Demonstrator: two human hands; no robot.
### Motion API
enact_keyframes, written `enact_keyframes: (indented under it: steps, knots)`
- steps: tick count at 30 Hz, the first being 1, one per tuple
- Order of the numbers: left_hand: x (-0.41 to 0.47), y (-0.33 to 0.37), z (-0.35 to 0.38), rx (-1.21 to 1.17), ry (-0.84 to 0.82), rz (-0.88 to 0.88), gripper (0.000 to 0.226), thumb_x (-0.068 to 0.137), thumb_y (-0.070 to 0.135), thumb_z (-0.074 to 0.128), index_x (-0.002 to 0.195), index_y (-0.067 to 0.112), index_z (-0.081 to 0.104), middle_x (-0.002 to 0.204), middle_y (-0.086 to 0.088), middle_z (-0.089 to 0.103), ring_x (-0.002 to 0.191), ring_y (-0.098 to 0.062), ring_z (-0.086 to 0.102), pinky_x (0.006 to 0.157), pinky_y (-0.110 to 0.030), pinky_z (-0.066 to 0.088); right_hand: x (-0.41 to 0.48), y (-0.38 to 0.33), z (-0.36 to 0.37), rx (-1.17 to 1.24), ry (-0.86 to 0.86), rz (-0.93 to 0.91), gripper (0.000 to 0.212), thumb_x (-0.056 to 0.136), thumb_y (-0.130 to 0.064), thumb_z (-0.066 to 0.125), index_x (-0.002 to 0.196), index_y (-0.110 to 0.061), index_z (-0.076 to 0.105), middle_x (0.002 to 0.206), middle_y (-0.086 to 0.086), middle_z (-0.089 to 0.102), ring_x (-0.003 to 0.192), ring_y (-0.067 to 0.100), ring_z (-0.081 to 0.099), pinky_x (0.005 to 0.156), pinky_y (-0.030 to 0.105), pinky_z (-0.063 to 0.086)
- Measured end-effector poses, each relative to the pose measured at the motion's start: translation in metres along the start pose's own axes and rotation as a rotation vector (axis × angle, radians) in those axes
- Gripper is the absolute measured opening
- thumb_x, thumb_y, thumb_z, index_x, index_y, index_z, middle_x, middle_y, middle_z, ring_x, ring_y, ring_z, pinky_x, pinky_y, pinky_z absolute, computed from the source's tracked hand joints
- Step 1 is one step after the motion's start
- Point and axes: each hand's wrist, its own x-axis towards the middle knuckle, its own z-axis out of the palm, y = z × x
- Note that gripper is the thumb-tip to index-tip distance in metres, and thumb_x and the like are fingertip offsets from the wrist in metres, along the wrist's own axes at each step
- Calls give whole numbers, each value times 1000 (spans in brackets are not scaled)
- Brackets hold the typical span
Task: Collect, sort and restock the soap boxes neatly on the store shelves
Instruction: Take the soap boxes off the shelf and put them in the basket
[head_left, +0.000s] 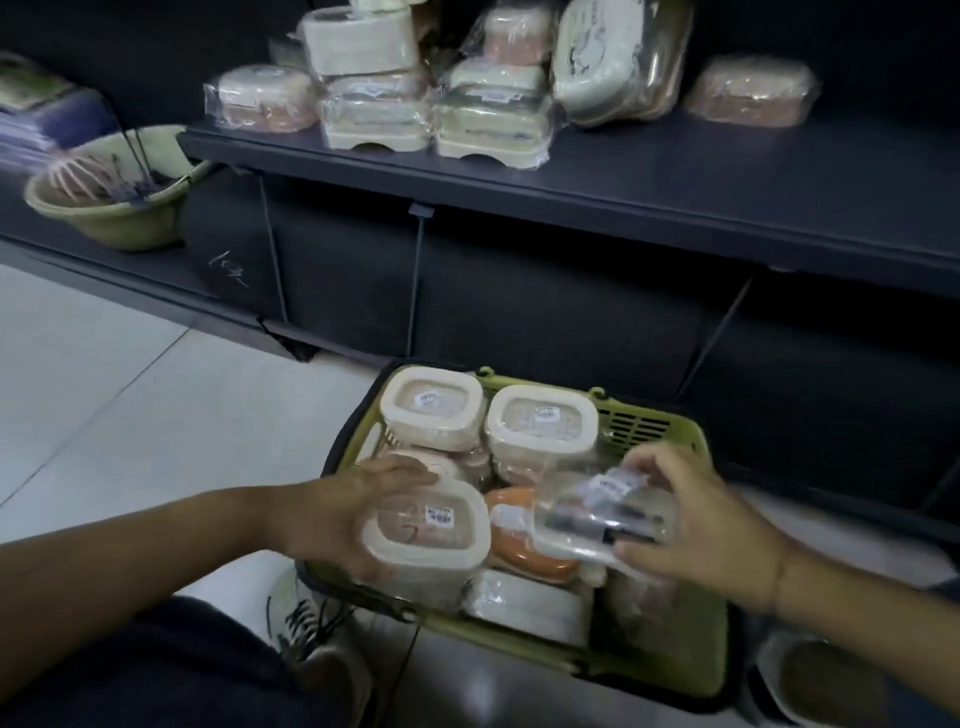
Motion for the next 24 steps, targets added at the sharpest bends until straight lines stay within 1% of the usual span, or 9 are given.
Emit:
enact_keyframes:
  steps: [3, 5, 8, 11, 14, 16, 17, 22, 24]
  knots:
    - [9, -5, 5, 298, -5, 4, 98, 82, 41, 73, 151, 39, 3, 159, 11, 4, 146, -8, -3, 121, -28, 0, 2, 5, 42, -42, -80, 43, 62, 67, -48, 74, 115, -42, 35, 122, -17, 32, 114, 3, 41, 94, 18, 38]
    - [13, -10, 1, 452, 32, -74, 91, 89, 41, 65, 154, 36, 2, 162, 9, -2, 148, -15, -9, 117, -32, -6, 9, 5, 62, -14, -5, 87, 64, 73, -39, 78, 121, -37, 37, 124, -15, 27, 114, 3, 38, 98, 18, 37]
    - [17, -23, -6, 504, 91, -183, 82, 93, 39, 58, 155, 34, 4, 164, 4, -3, 150, -19, -8, 118, -36, -7, 21, 13, 84, -12, 89, 91, 68, 75, -34, 79, 132, -30, 42, 138, -13, 25, 124, 7, 34, 107, 20, 29]
    - [17, -32, -5, 394, 46, -224, 98, 81, 70, 56, 155, 34, 2, 163, 7, -4, 150, -16, -5, 118, -37, 3, 28, 24, 98, -101, 110, 63, 68, 79, -35, 76, 138, -31, 43, 150, -10, 20, 137, 14, 23, 115, 28, 23]
    - [20, -32, 0, 348, 45, -173, 112, 59, 99, 12, 154, 40, 4, 164, 9, -1, 150, -14, -2, 119, -36, 8, 33, 26, 109, -75, 141, 78, 64, 81, -38, 74, 138, -33, 45, 152, -9, 17, 139, 16, 21, 116, 33, 25]
    - [23, -34, 3, 381, 102, -170, 115, 55, 98, -9, 154, 42, 8, 164, 8, 4, 150, -15, 3, 119, -34, 12, 38, 26, 116, -34, 168, 78, 63, 81, -39, 74, 137, -31, 48, 151, -6, 21, 138, 17, 24, 115, 33, 26]
    - [24, -35, 3, 397, 124, -178, 112, 56, 95, -11, 153, 43, 9, 163, 8, 6, 149, -16, 5, 118, -33, 14, 41, 24, 119, -17, 186, 73, 62, 80, -40, 74, 136, -30, 49, 149, -5, 24, 137, 17, 25, 115, 32, 26]
    - [33, -26, 3, 482, 168, -238, 76, 85, 72, 27, 153, 44, 10, 163, 6, 9, 147, -19, 13, 116, -34, 20, 51, 12, 134, -12, 238, 74, 57, 80, -45, 71, 132, -32, 50, 146, -8, 23, 135, 12, 26, 115, 31, 30]
    - [35, -24, 5, 476, 170, -246, 72, 88, 71, 34, 152, 45, 13, 161, 6, 13, 146, -18, 17, 116, -35, 22, 53, 7, 133, -82, 215, 91, 57, 79, -57, 64, 130, -36, 49, 146, -9, 24, 138, 15, 22, 115, 33, 24]
